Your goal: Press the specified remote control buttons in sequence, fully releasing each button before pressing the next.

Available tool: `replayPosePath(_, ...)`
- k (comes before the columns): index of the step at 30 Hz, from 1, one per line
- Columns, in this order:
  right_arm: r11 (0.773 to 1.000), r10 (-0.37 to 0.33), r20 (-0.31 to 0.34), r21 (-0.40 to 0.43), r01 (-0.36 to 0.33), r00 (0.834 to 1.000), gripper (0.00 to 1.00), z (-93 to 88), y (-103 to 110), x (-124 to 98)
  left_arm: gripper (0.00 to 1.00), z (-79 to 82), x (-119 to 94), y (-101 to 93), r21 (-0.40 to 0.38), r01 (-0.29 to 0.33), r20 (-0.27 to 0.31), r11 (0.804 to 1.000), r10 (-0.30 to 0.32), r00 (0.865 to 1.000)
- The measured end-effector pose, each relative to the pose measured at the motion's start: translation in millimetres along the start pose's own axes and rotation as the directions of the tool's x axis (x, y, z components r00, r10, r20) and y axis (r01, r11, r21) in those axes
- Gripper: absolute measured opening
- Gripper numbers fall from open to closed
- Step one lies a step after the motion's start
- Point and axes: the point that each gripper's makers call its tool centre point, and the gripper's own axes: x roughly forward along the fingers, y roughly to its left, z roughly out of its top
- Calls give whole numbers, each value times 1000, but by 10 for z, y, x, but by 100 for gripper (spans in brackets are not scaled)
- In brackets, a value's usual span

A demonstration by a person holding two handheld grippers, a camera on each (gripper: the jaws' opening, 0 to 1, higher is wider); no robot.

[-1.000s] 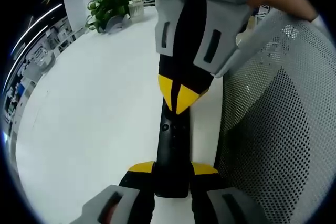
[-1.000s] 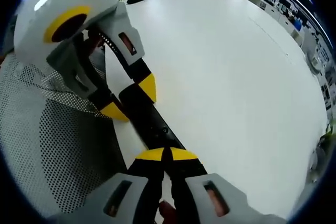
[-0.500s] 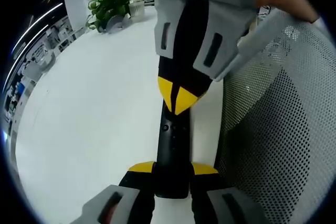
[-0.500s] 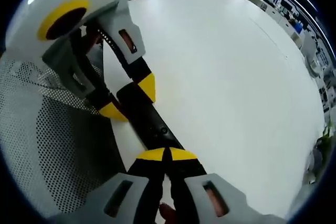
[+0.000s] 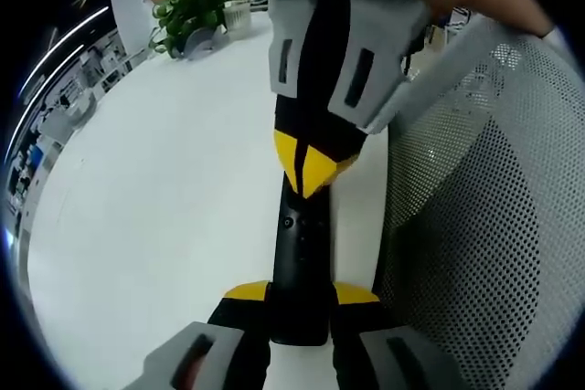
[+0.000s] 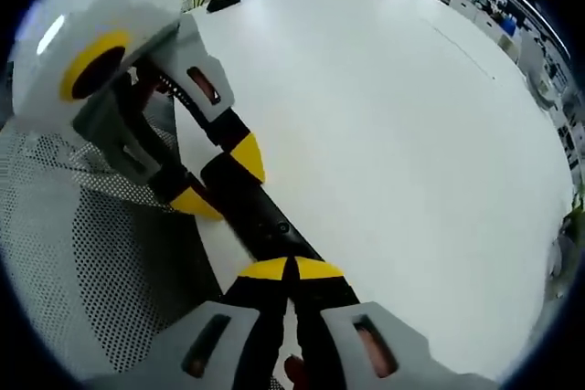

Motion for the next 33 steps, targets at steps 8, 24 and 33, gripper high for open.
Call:
replayPosePath(8, 994, 63, 19, -91, -61, 998, 0, 140, 118, -38, 24, 7, -5, -14, 19, 7, 21, 1000, -7, 1000)
replayPosePath(24, 962, 189, -47, -191, -195, 981, 0, 297, 68, 6, 24, 12, 17, -3, 20, 16, 33, 1000, -17, 999)
replayPosePath(33, 931, 219, -113, -273, -242, 969, 0, 282, 100, 66, 24, 12, 18, -2, 17, 18, 33, 1000, -18, 999)
